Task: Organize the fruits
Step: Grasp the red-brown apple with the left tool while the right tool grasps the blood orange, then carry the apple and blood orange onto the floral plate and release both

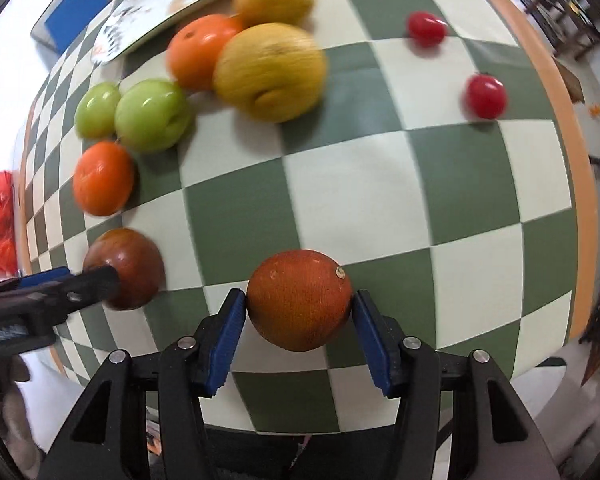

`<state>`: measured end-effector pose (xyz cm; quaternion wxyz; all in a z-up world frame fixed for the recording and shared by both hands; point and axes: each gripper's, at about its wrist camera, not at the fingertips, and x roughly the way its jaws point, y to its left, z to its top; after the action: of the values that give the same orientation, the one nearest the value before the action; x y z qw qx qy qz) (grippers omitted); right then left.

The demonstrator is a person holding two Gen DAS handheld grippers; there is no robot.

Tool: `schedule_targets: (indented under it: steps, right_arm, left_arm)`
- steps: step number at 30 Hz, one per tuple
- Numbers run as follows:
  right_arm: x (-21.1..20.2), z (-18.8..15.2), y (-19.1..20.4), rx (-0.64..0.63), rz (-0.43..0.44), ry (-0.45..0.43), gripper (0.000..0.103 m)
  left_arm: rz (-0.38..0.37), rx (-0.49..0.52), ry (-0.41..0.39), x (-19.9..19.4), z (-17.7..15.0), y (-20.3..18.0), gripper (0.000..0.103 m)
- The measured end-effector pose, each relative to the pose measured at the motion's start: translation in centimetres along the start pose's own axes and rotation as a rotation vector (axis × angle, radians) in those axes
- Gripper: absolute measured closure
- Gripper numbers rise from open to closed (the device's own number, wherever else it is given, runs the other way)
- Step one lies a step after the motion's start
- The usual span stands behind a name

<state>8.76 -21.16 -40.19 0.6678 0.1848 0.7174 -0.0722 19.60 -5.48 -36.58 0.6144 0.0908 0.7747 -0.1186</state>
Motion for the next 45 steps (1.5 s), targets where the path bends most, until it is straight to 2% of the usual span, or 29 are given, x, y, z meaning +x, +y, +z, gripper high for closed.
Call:
schedule_targets:
  steps: [1,4,12,16,19,21,23,26,29,31,33,35,38,41,45]
  right_arm:
    - [0.3,-0.1,-0.1,0.011,0.003,0.003,0.045]
    - [0.9,-0.3,0.2,0.021,0.009,0.002,0.045]
    - [3.1,0.4,0.2,0.103,0.064,0.065,0.043]
    - [4.2,-0.5,-0.1,0.12,0.067,0.092,0.043]
    - [4.4,-0.8,0.5,0.136,0.07,0.084,0.043]
    - [2.4,1.2,0.0,0.154,0.101,0.075,0.043]
    - [0.5,1.4,0.4,0.146,0.121,0.037,0.044]
    - [-3.0,2.7,1.6,0.108,0.142,-0.04,0.044]
    - [-7.1,6.1,2.9,0.056,0.152,-0.128,0.044]
    - [-9.9,9.5,2.3,0.01,0.156,-0.168,0.044]
    - [-11.2,13.0,3.0,-0.035,0.148,-0.194,0.044]
    - [-11.6,17.5,3.7,-0.075,0.136,-0.209,0.044]
    - [-10.3,23.9,5.9,-0.127,0.123,-0.206,0.044]
    - [-7.5,29.0,7.8,-0.191,0.102,-0.19,0.044]
    - [-4.0,33.6,9.6,-0.265,0.071,-0.154,0.044]
  left_arm:
    - [0.005,0.018,0.002,0.6,0.2,-0.6,0.024]
    - [0.054,0.063,0.011,2.1,0.1,-1.6,0.039]
    - [0.052,0.091,-0.015,3.8,-0.1,-2.7,0.039]
    - [0.051,0.092,-0.037,4.1,-0.3,-3.2,0.04]
    - [0.042,0.107,-0.063,2.2,-1.2,-3.3,0.04]
    - [0.019,0.11,-0.094,-0.1,-2.0,-3.3,0.04]
    - [-0.01,0.104,-0.142,-2.7,-2.2,-3.5,0.04]
    - [-0.051,0.072,-0.214,-7.0,-1.1,-3.5,0.04]
    - [-0.1,0.01,-0.272,-10.8,2.1,-2.2,0.04]
    - [-0.12,-0.032,-0.299,-13.2,5.6,-0.9,0.04]
    - [-0.12,-0.077,-0.307,-15.2,8.8,1.0,0.04]
    - [-0.134,-0.13,-0.289,-15.3,12.8,2.1,0.04]
    - [-0.192,-0.217,-0.222,-13.9,18.4,3.5,0.04]
    - [-0.26,-0.281,-0.141,-11.1,22.7,4.8,0.04]
    - [-0.26,-0.326,-0.092,-9.1,26.2,5.6,0.04]
